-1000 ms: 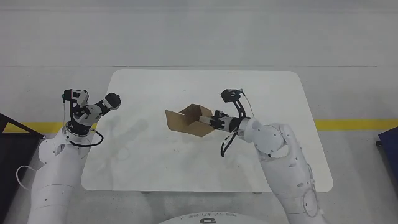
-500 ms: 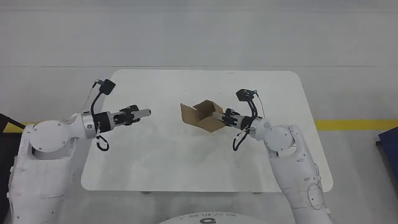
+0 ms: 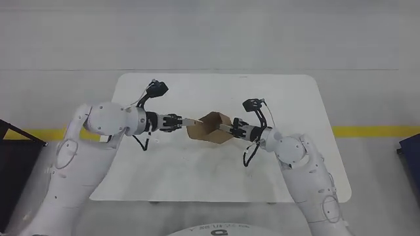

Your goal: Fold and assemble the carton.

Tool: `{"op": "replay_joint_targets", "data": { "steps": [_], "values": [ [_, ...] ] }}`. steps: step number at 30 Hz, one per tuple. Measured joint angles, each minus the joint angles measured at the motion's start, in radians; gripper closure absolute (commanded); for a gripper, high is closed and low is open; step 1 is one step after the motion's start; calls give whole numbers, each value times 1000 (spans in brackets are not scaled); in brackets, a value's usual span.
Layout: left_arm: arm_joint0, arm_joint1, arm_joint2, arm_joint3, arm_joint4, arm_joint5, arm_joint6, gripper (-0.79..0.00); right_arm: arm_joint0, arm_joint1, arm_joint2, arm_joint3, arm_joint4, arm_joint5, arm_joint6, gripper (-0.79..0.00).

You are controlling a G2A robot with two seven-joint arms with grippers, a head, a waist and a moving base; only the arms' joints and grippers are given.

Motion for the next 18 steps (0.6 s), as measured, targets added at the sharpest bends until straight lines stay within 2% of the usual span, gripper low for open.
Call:
{"op": "replay_joint_targets", "data": {
  "steps": [4,7,9,10,11,15,18],
  "values": [
    [-45,-13,88,56,13,56,24,-480,3,6,-3,-5,11,-5,1,-286],
    [-69,-20,128,86,17,73,43,-348,5,11,-5,-3,19,-13,3,-289],
    [-80,-22,141,100,17,76,52,-163,5,14,-7,-2,22,-17,4,-289],
    [-86,-23,147,105,15,76,57,-31,5,15,-8,0,23,-18,4,-289],
    [-89,-24,149,108,13,74,62,0,5,17,-9,1,24,-18,4,-289],
    [-92,-23,150,108,-1,44,88,0,8,22,-11,11,36,-24,4,-299],
    [-88,-20,146,101,-1,18,100,0,8,27,-11,23,52,-34,1,-385]
  ]
}}
